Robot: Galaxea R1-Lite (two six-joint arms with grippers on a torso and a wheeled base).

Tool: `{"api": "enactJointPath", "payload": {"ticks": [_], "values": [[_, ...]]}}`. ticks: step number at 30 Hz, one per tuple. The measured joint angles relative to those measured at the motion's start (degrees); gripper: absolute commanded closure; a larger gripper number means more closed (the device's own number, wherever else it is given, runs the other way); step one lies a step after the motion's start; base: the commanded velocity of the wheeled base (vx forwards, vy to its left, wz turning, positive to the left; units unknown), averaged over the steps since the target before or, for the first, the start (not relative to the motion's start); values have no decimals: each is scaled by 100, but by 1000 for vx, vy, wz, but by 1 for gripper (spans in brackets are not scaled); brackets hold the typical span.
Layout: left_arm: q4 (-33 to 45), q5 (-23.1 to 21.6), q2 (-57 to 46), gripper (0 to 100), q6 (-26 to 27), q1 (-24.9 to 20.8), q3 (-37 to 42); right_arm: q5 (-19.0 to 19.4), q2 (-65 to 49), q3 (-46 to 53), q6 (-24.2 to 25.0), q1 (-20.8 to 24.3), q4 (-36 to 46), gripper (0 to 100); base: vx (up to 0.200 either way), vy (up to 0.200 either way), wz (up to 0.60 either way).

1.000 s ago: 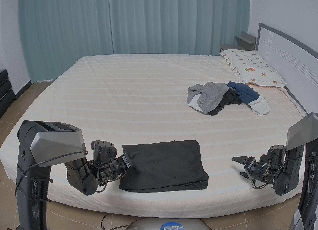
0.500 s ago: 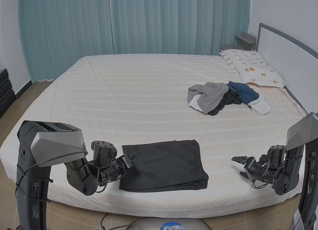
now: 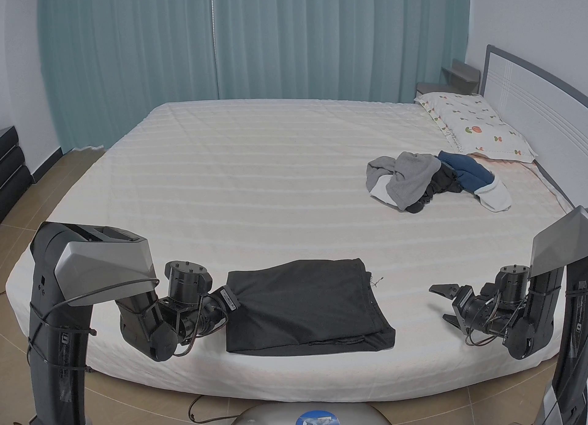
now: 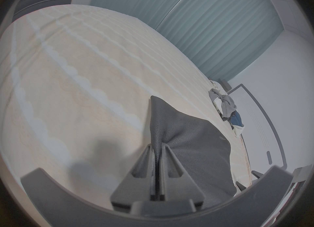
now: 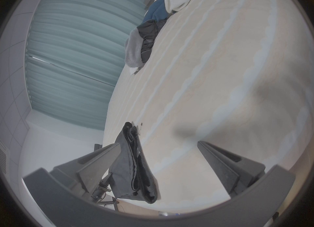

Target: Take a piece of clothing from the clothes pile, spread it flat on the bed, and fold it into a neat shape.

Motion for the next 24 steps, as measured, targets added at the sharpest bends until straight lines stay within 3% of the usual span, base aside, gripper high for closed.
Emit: {"api": "enactJointPath", "payload": {"ticks": [24], "values": [[-5,22,-41,100,-15,251,61,-35,17,-83,54,226,2,0,0,200,0]]}}
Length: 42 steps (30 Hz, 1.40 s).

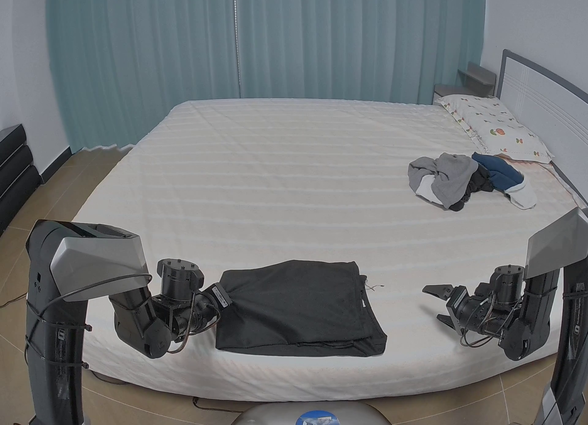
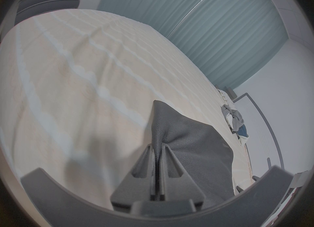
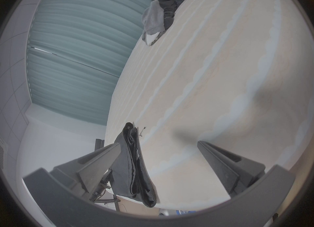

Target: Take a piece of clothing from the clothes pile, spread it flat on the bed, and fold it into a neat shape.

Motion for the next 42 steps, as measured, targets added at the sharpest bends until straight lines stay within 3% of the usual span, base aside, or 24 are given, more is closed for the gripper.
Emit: {"api": "enactJointPath", "payload": {"ticks": [10,18,27,28,42], "values": [[0,-7,-2,100,-20,-28,-2,-20,-138,-149,187,505,-2,0,0,200,0],[-2,-2,-6,100,-30,-66,72,-317,-162,-373,581,1395,-5,0,0,125,0],[-6,-13,-63,100,-38,-202,256,-408,57,-425,540,1546,-5,0,0,0,0],[-13,-16,-69,0,-40,-205,258,-407,66,-428,540,1549,-2,0,0,0,0],[-77,-2,-121,0,-38,-268,339,-411,122,-411,488,1558,-2,0,0,0,0]]}}
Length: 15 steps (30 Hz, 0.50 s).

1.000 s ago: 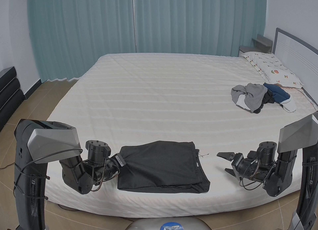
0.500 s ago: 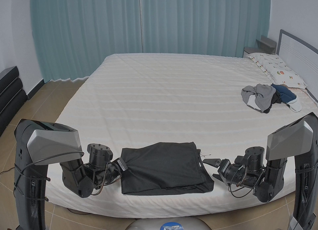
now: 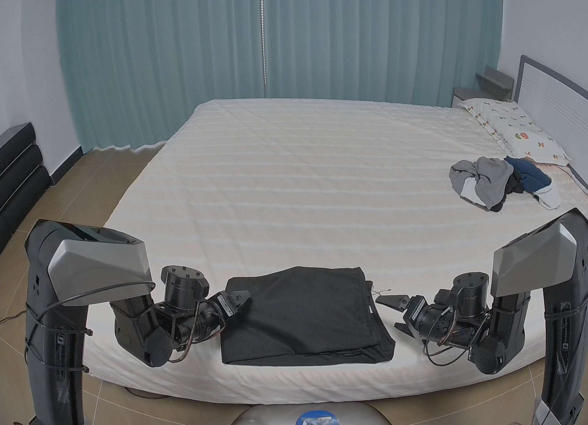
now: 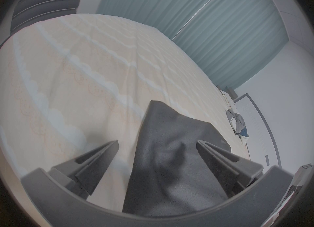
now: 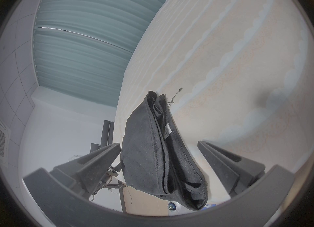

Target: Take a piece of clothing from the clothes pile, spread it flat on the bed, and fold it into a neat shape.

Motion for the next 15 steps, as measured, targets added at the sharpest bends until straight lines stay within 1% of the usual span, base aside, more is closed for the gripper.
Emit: {"api": "enactJointPath", "payload": {"ticks": [15], "values": [[-575,29,-76,0,-66,45,216,0,-17,61,-9,16,-2,0,0,0,0]]}}
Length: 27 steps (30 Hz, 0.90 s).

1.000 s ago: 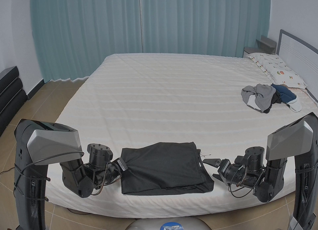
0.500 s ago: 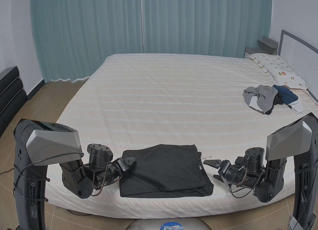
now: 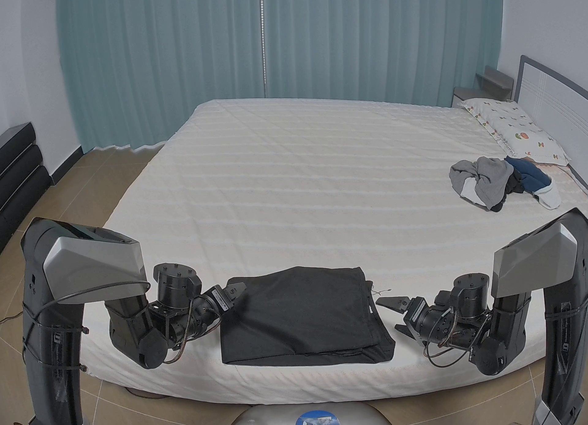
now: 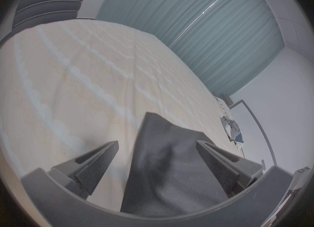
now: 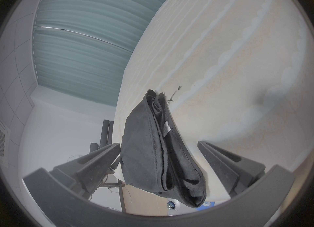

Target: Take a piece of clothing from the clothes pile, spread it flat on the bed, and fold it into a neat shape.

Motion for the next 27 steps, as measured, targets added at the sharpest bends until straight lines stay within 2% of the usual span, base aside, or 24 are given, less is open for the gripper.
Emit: {"api": "enactJointPath", "payload": {"ticks": [6,15,19,25,26,27], "values": [[-84,233,-195,0,2,63,84,-66,-59,74,-282,130,5,0,0,0,0],[-88,301,-245,0,-17,71,121,-187,-201,-45,-602,529,2,0,0,0,0],[-88,305,-241,0,-22,55,123,-185,-121,-85,-875,549,2,0,0,0,0],[-87,307,-241,0,-22,51,126,-185,41,-179,-1001,568,5,0,0,0,0],[-87,307,-243,0,-22,52,127,-185,68,-210,-1002,568,5,100,0,0,0],[-87,310,-243,0,-20,57,132,-185,101,-238,-1013,574,2,100,0,0,0]]}}
